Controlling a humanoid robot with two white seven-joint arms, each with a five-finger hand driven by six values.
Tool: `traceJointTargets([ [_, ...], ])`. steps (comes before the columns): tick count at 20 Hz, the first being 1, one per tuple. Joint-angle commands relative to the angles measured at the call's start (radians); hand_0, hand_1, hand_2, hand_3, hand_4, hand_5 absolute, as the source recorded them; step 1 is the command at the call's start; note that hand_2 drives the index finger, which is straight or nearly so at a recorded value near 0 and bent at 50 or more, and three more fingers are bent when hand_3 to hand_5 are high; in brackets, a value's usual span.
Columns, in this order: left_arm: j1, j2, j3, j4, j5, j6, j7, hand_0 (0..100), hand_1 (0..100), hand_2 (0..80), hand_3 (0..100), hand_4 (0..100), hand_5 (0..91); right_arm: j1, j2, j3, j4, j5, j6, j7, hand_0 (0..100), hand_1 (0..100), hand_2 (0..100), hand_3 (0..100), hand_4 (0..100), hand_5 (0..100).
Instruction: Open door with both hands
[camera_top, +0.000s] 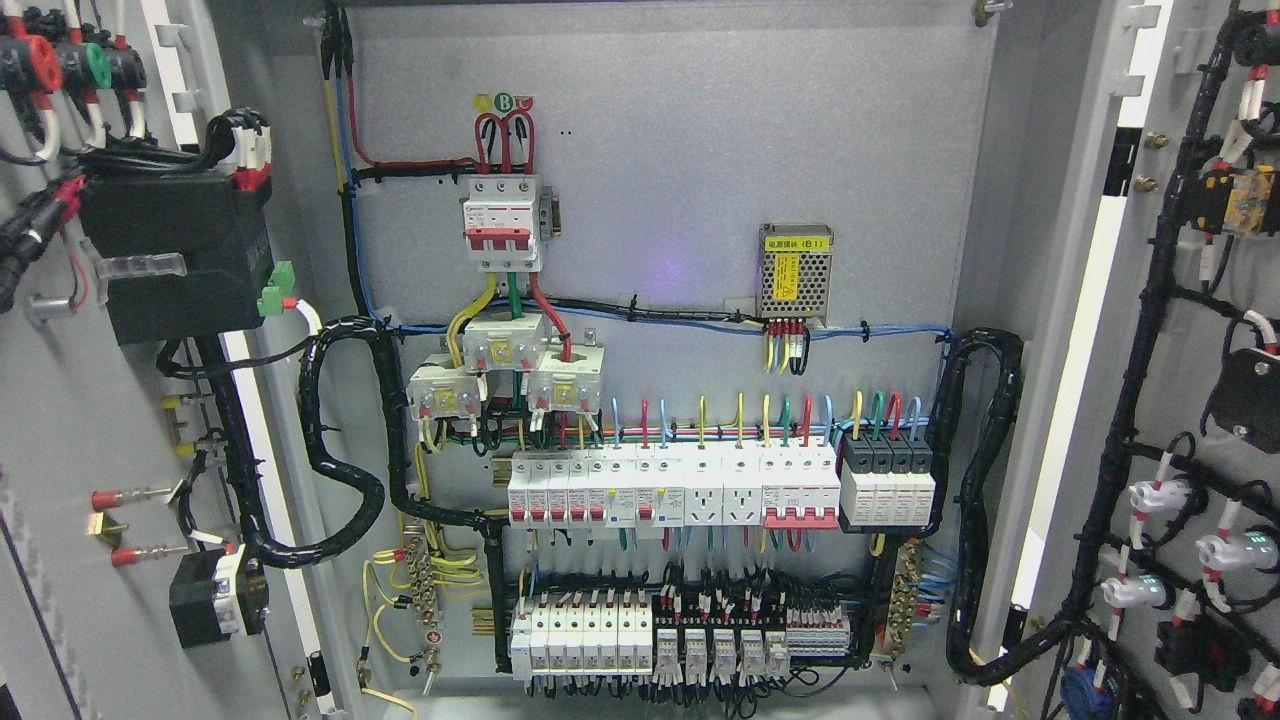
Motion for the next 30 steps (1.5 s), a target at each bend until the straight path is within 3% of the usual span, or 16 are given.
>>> traceJointTargets([
  [1,-0.044,-0.004,0.021,-0.076,0.008,-0.01,0.01,0,0,0.0,0,3,0.0,0.0,-0.029,-0.119,-0.09,0.001,-0.057,-0.001,11,0,0,0,0,0],
  [11,-0.157,-0.007,0.027,-0.091,0.006,-0.056,0.012,0,0,0.0,0,3,0.0,0.005,-0.056,-0.185,-0.136,0.001,-0.155,-0.004,11,0,0,0,0,0],
  [26,-0.24,-0.017,0.066,-0.088,0.02,-0.064,0.041,0,0,0.0,0,3,0.0,0.025,-0.097,-0.228,-0.125,-0.088,-0.144,-0.007,11,0,0,0,0,0],
  [30,-0.24,-0.017,0.079,-0.088,0.022,-0.113,0.041,0,0,0.0,0,3,0.0,0.042,-0.112,-0.234,-0.104,-0.125,-0.144,-0.004,11,0,0,0,0,0],
])
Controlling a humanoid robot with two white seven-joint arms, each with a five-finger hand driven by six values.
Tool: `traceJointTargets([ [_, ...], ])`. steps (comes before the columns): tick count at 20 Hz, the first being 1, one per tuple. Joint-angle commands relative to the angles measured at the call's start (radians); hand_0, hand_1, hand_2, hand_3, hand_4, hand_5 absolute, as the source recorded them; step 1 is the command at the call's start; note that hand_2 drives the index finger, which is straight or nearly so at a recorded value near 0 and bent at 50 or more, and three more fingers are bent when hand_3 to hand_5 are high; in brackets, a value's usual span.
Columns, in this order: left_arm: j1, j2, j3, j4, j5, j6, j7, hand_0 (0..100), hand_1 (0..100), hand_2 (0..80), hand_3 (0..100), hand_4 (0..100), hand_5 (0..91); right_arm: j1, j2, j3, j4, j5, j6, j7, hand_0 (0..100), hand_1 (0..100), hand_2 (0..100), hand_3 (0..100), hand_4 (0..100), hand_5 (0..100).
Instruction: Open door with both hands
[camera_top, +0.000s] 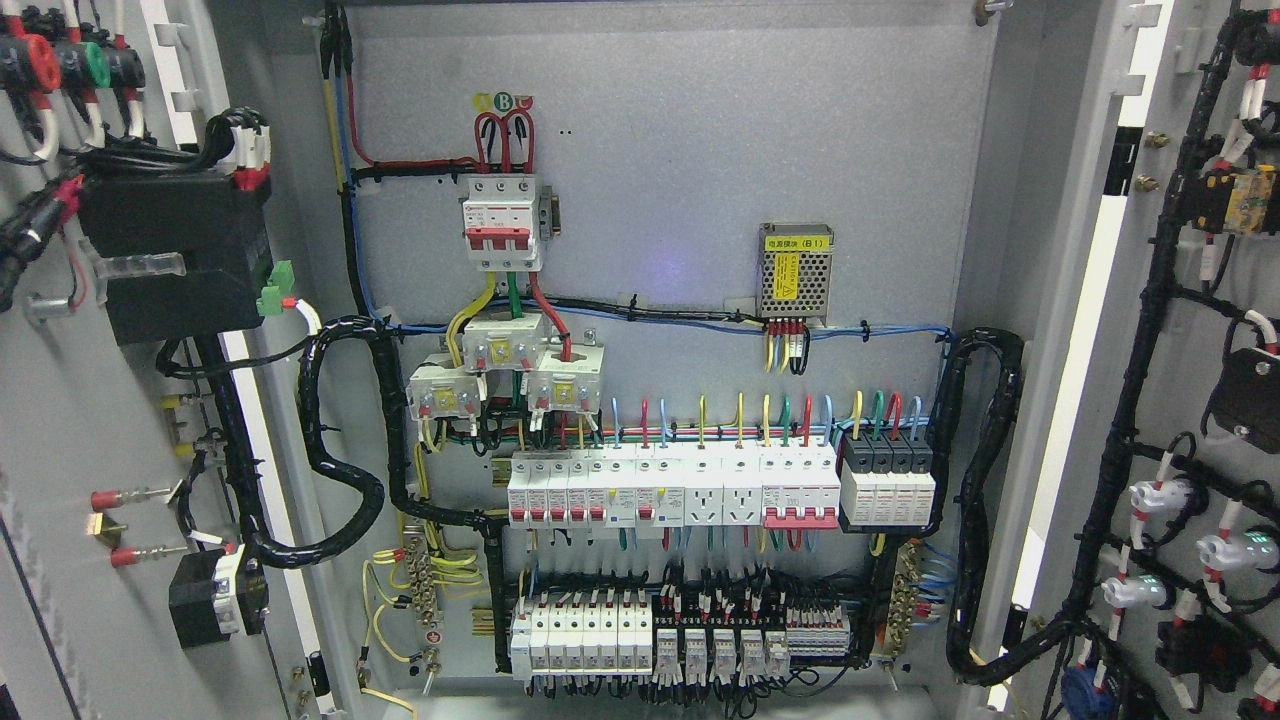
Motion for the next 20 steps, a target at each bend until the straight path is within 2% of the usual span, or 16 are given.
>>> traceJointTargets([
  [1,-0.009,-0.001,0.019,-0.006,0.012,-0.03,0.0,0,0,0.0,0,3,0.0,0.023,-0.036,-0.039,0.02,-0.051,-0.139,0.001,11,0,0,0,0,0],
  [3,-0.002,0.005,0.025,-0.008,0.044,-0.06,0.0,0,0,0.0,0,3,0.0,0.025,-0.036,-0.039,0.024,-0.09,-0.139,0.001,11,0,0,0,0,0],
  [9,0.0,0.011,0.068,-0.005,0.073,-0.07,0.0,0,0,0.0,0,3,0.0,0.059,-0.025,-0.079,0.022,-0.101,-0.151,-0.002,11,0,0,0,0,0],
  [12,0.0,0.011,0.083,-0.003,0.079,-0.069,0.0,0,0,0.0,0,3,0.0,0.068,-0.024,-0.079,0.024,-0.101,-0.206,-0.002,11,0,0,0,0,0],
  [16,0.0,0.011,0.099,-0.003,0.093,-0.069,0.002,0,0,0.0,0,3,0.0,0.07,-0.021,-0.081,0.024,-0.102,-0.212,-0.002,11,0,0,0,0,0],
  [20,0.003,0.013,0.131,-0.002,0.119,-0.067,0.005,0,0,0.0,0,3,0.0,0.068,-0.016,-0.079,0.022,-0.104,-0.254,-0.005,11,0,0,0,0,0],
])
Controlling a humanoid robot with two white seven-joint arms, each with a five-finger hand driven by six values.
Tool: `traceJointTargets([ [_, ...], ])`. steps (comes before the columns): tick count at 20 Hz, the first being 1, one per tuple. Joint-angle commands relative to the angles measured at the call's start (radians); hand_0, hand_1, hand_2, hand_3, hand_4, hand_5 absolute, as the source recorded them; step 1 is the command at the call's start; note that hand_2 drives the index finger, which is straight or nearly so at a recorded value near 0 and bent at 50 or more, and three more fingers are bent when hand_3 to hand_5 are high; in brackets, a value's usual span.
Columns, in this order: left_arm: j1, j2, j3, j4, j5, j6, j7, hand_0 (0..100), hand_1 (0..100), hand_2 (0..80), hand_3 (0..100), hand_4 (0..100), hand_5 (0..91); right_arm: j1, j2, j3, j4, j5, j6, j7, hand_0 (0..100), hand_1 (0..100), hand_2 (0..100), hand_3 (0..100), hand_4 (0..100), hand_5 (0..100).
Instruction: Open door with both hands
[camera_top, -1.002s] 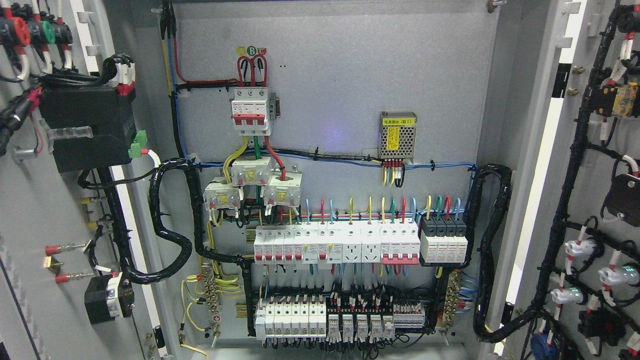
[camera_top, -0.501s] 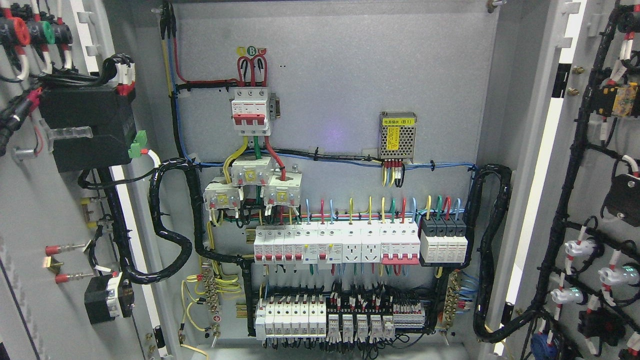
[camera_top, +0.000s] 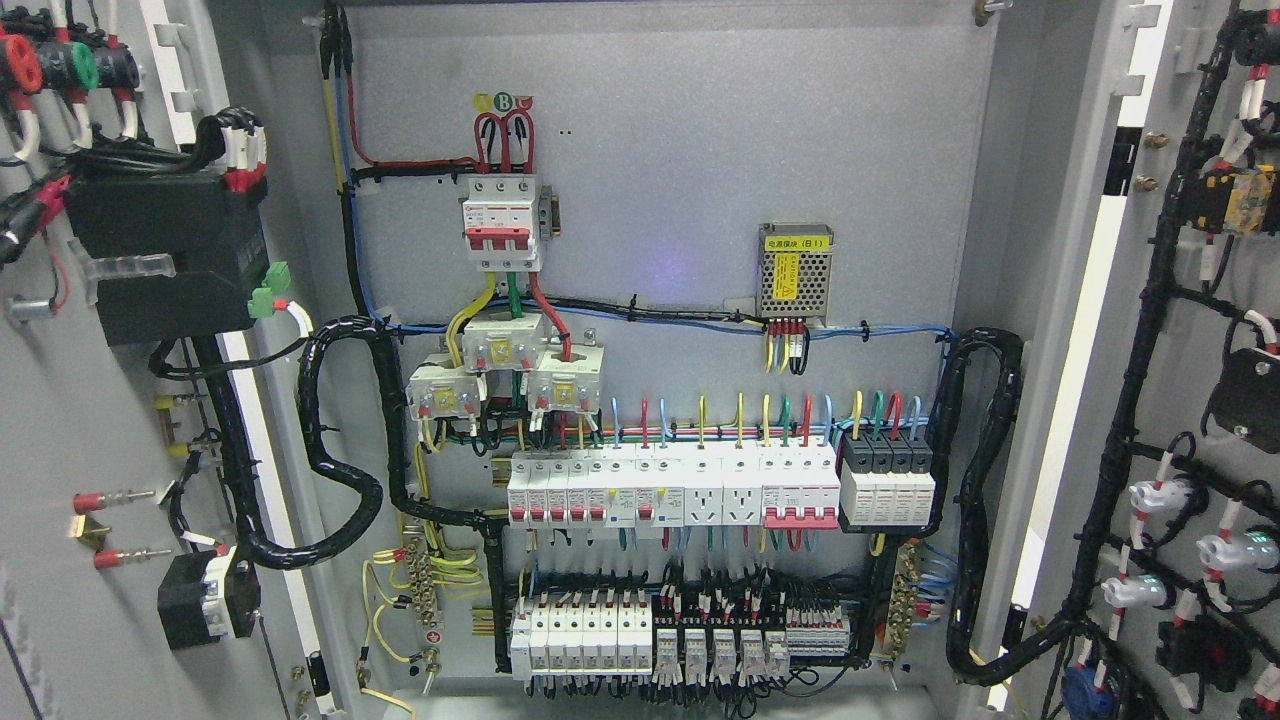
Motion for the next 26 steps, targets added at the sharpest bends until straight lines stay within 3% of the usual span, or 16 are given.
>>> traceJointTargets([
  [1,0.002,0.004,0.075,0.002,0.038,-0.01,0.001,0,0,0.0,0,3,0.0,0.005,0.004,-0.018,0.002,-0.005,-0.255,-0.004,11,0,0,0,0,0],
  [5,0.025,0.026,0.127,0.002,0.087,-0.01,0.001,0,0,0.0,0,3,0.0,0.004,-0.001,-0.015,0.002,-0.005,-0.264,-0.004,11,0,0,0,0,0],
  [11,0.05,0.029,0.19,0.006,0.112,-0.002,0.0,0,0,0.0,0,3,0.0,-0.025,-0.01,-0.013,-0.001,-0.008,-0.28,-0.002,11,0,0,0,0,0],
  [22,0.038,0.098,0.248,0.072,0.175,0.012,0.0,0,0,0.0,0,3,0.0,-0.028,-0.001,-0.003,0.002,-0.008,-0.406,-0.005,11,0,0,0,0,0],
  [26,0.018,0.121,0.271,0.094,0.205,0.051,0.0,0,0,0.0,0,3,0.0,-0.027,-0.001,-0.003,0.009,-0.008,-0.495,-0.033,11,0,0,0,0,0],
])
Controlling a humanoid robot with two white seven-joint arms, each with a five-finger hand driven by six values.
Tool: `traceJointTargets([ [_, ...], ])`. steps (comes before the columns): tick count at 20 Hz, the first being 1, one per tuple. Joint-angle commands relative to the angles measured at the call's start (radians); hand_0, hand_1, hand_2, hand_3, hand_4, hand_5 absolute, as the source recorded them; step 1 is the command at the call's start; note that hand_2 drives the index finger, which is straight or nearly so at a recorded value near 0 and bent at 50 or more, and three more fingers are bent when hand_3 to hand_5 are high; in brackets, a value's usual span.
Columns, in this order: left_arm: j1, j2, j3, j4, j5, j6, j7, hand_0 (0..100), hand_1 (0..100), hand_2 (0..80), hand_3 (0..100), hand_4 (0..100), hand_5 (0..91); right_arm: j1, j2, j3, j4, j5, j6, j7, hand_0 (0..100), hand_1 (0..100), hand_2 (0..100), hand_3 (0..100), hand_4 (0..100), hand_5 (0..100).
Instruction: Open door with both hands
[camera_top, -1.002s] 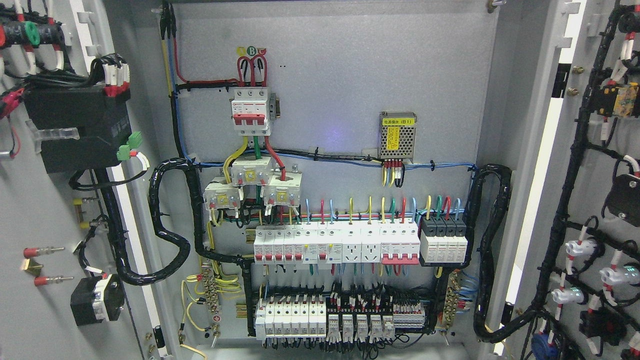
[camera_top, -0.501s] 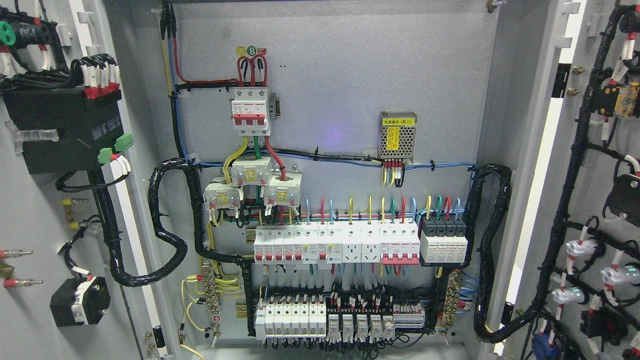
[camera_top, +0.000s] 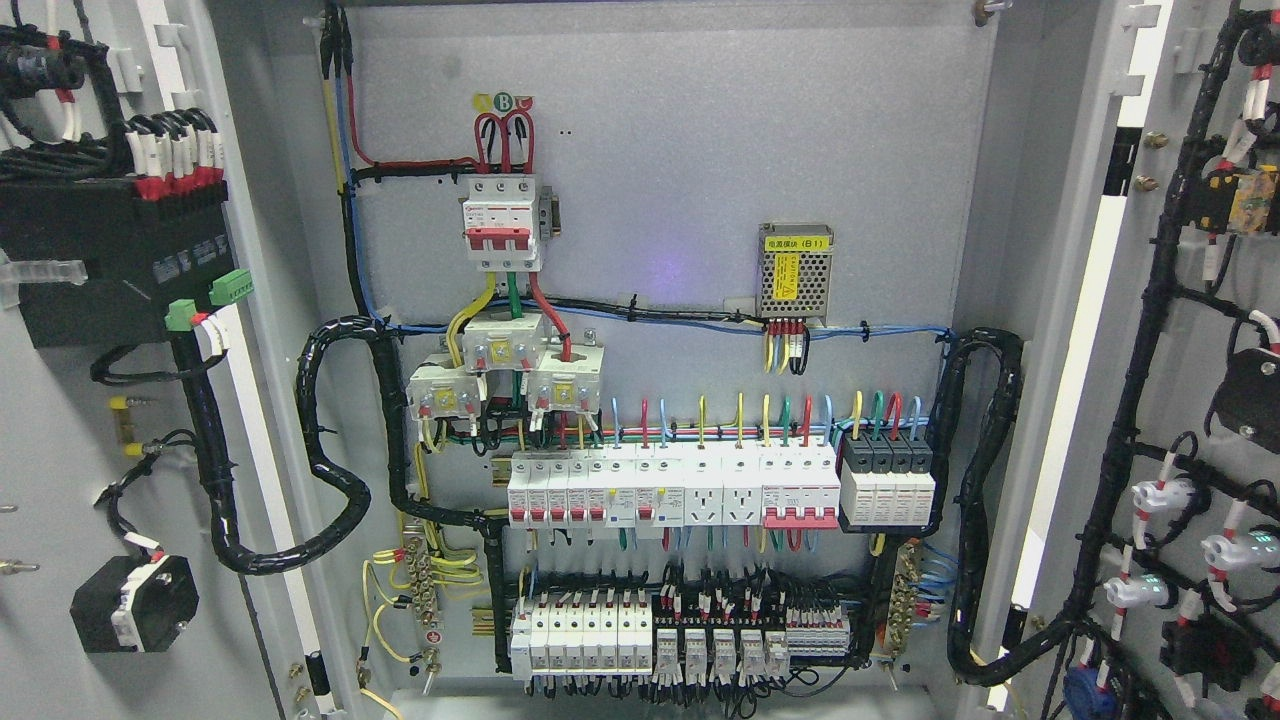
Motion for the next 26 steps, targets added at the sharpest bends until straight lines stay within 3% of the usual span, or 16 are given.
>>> traceJointTargets([
  [1,-0.021,0.06,0.073,0.063,0.044,0.043,-0.001,0,0,0.0,0,3,0.0,0.0,0.004,0.003,0.015,0.0,-0.497,-0.015,11,0,0,0,0,0],
  [12,-0.026,0.1,0.154,0.097,0.117,0.072,-0.001,0,0,0.0,0,3,0.0,0.005,0.006,-0.02,0.052,-0.002,-0.531,-0.015,11,0,0,0,0,0],
  [21,-0.049,0.143,0.202,0.146,0.171,0.097,-0.001,0,0,0.0,0,3,0.0,0.005,0.015,-0.029,0.052,-0.002,-0.633,-0.013,11,0,0,0,0,0],
  [26,-0.098,0.166,0.204,0.221,0.176,0.106,-0.001,0,0,0.0,0,3,0.0,0.003,0.014,-0.032,0.083,0.0,-0.637,-0.015,11,0,0,0,0,0],
])
